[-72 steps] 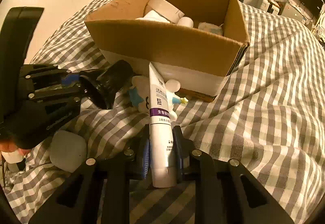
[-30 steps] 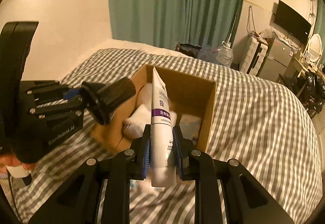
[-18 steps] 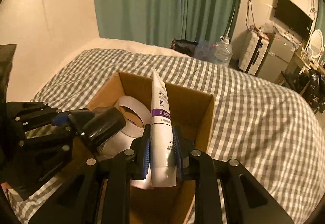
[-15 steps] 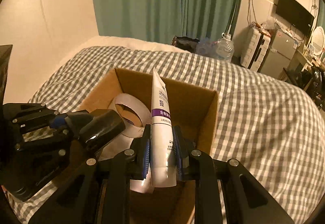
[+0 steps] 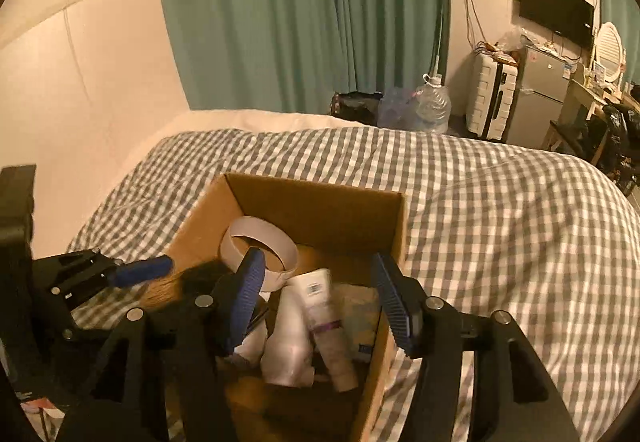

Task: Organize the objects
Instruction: 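Open both tools to drop the tube and nozzle into the box, then lower the left tool onto the white round case and close on it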

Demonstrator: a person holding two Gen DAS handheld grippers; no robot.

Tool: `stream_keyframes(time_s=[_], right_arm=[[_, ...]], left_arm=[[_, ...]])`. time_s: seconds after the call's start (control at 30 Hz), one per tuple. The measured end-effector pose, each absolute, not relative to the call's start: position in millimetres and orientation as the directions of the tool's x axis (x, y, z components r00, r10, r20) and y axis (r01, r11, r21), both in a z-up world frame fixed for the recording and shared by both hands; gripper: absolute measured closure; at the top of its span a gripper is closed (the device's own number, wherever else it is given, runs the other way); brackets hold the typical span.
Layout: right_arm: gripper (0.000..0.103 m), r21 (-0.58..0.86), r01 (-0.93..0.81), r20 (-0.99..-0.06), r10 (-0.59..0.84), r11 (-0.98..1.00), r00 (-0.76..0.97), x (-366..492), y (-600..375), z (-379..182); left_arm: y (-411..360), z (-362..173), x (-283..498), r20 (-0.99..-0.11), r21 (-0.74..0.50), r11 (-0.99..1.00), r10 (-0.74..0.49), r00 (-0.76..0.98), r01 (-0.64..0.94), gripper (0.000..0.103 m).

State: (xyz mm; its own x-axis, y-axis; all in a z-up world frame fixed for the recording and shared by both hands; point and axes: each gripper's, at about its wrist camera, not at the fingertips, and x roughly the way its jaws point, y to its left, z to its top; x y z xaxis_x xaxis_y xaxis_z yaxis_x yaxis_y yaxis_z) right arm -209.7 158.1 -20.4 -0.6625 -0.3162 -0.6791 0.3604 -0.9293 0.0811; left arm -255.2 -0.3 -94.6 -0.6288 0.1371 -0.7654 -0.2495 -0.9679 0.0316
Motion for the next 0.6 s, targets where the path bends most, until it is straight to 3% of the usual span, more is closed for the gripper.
stream_keyframes(time_s=[0.03,0.07,0.3,0.53,0.6], right_arm=[[0.045,0.079,0.358,-0.676,-0.314,-0.930,-0.666,-204,159,-16],[0.042,0.076,0.359,-0.674,-0.313,-0.930,-0.669,-200,161,-12],[0.041,0.014,0.355,-0.637,-0.282,-0.935,-0.717,-158,173,26],[0.040,-0.056,0.352,-0.625,-0.242,-0.934,-0.742,-112,184,50],[0.034,-0.075,0.331,-0.614,-0.217,-0.941,-0.759,-98,189,53]], left_arm=[[-1,-91,-251,-0.762,0.035,-0.969,0.133,-0.633,-0.246,0.021],[-1,-86,-245,-0.755,0.045,-0.971,0.121,-0.645,-0.235,0.019],[-7,-57,-213,-0.753,0.046,-0.973,0.115,-0.648,-0.226,0.019],[-16,-37,-163,-0.738,0.095,-0.982,0.040,-0.674,-0.163,0.010],[-24,-38,-150,-0.742,0.080,-0.988,0.028,-0.670,-0.131,0.010]])
